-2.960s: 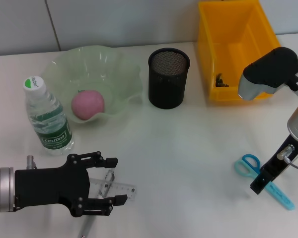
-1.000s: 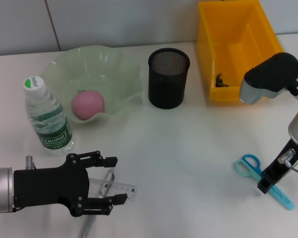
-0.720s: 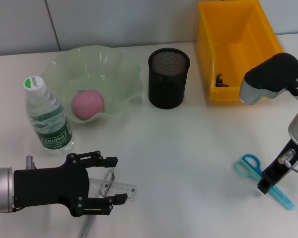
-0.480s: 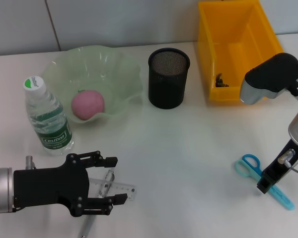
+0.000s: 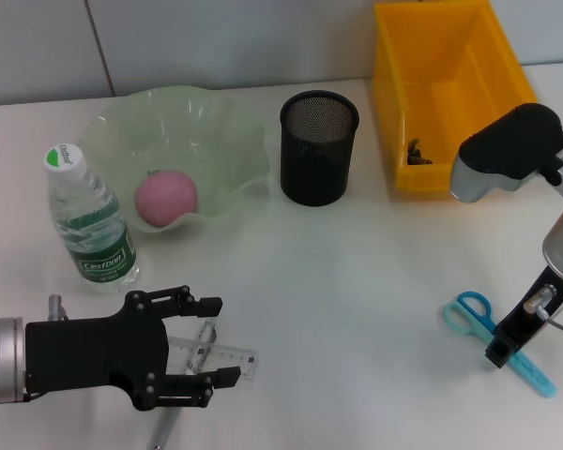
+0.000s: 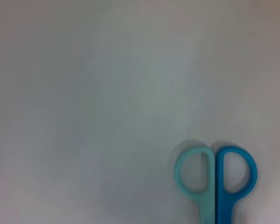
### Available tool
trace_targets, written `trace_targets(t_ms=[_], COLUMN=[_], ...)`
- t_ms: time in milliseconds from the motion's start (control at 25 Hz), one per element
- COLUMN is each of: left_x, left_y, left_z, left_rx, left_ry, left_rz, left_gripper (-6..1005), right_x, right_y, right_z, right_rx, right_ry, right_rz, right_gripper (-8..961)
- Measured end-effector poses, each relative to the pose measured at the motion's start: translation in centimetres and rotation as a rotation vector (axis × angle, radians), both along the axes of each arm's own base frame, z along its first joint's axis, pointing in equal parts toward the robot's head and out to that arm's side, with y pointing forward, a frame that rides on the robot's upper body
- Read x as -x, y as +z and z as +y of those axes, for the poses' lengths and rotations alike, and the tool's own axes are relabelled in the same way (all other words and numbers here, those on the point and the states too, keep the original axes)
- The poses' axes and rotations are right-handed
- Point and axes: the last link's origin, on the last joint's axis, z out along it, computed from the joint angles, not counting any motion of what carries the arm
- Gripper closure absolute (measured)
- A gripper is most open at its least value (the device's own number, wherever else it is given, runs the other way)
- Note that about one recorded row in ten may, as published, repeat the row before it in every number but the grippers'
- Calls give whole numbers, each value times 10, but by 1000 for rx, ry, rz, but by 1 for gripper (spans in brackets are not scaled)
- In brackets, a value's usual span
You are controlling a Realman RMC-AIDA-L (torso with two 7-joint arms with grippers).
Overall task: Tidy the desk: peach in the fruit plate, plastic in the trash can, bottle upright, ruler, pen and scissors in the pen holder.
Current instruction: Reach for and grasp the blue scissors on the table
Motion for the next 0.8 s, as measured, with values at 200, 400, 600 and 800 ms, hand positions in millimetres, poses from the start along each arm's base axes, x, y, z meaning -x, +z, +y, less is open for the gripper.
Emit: trace_targets(t_ms=[200, 400, 600, 800], left_x=[0, 0, 0, 0], left_y=[0, 0, 0, 0], left_z=[0, 0, 0, 0], left_rx=[1, 2, 2, 2], left_ry=[0, -1, -1, -1], left_rz=[-1, -1, -1, -1], left_gripper=[187, 187, 187, 188], right_x=[-1, -1, -1, -1], right_y=[-1, -1, -1, -1], right_z=[0, -1, -1, 0], right_rx=[1, 1, 1, -3], right_ry=[-2, -3, -4, -1], right_rz=[-1, -1, -2, -3], right_gripper=[564, 586, 644, 643])
